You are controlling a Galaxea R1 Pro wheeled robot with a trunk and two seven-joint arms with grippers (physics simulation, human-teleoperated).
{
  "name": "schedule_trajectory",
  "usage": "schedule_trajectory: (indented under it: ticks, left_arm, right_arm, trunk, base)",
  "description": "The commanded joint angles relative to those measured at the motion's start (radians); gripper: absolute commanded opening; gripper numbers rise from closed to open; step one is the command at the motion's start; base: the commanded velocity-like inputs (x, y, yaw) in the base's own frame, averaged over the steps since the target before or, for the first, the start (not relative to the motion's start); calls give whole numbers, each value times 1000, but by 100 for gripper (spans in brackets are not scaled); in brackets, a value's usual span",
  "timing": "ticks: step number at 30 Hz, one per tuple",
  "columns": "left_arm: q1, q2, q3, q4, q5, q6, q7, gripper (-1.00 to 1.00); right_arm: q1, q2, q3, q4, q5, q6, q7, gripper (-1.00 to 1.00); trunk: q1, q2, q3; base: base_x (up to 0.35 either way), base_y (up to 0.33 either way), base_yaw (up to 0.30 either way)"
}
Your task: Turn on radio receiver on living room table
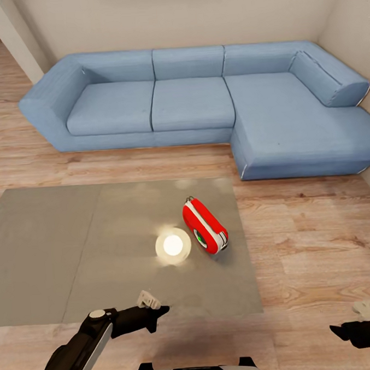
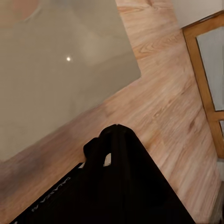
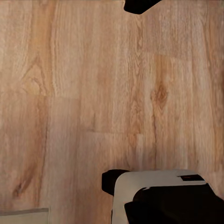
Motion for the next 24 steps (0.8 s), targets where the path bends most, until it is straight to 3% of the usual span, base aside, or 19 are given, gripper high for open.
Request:
schedule_trajectory:
  ticks: [1, 5, 7, 13, 18, 24]
  left_arm:
    - [3, 6, 0, 1, 1, 0, 0, -100]
    - [38, 27, 0, 32, 0, -7, 1, -100]
    - [47, 35, 0, 97, -1, -12, 7, -100]
    - [50, 37, -1, 257, -6, -18, 98, -100]
    - [51, 39, 0, 415, -2, -121, 127, -100]
    - [50, 51, 3, 578, 4, -176, 135, -100]
  right_arm:
    - [2, 0, -14, 25, 0, -21, 0, 100]
    - [4, 2, -41, 97, 30, -81, -4, 100]
    - [5, 7, -44, 112, 50, -91, -10, 100]
    - [5, 10, -47, 141, 58, -94, -21, 100]
    - [5, 11, -47, 150, 59, -94, -28, 100]
    - [5, 10, -47, 208, 60, -104, -36, 100]
  trunk:
    - [0, 0, 2]
    - [0, 0, 8]
    - [0, 0, 11]
    - [0, 0, 21]
    - [0, 0, 29]
    - [0, 0, 38]
  base:
    - [0, 0, 0]
    - [0, 0, 0]
    - [0, 0, 0]
    - [0, 0, 0]
    - [0, 0, 0]
    - [0, 0, 0]
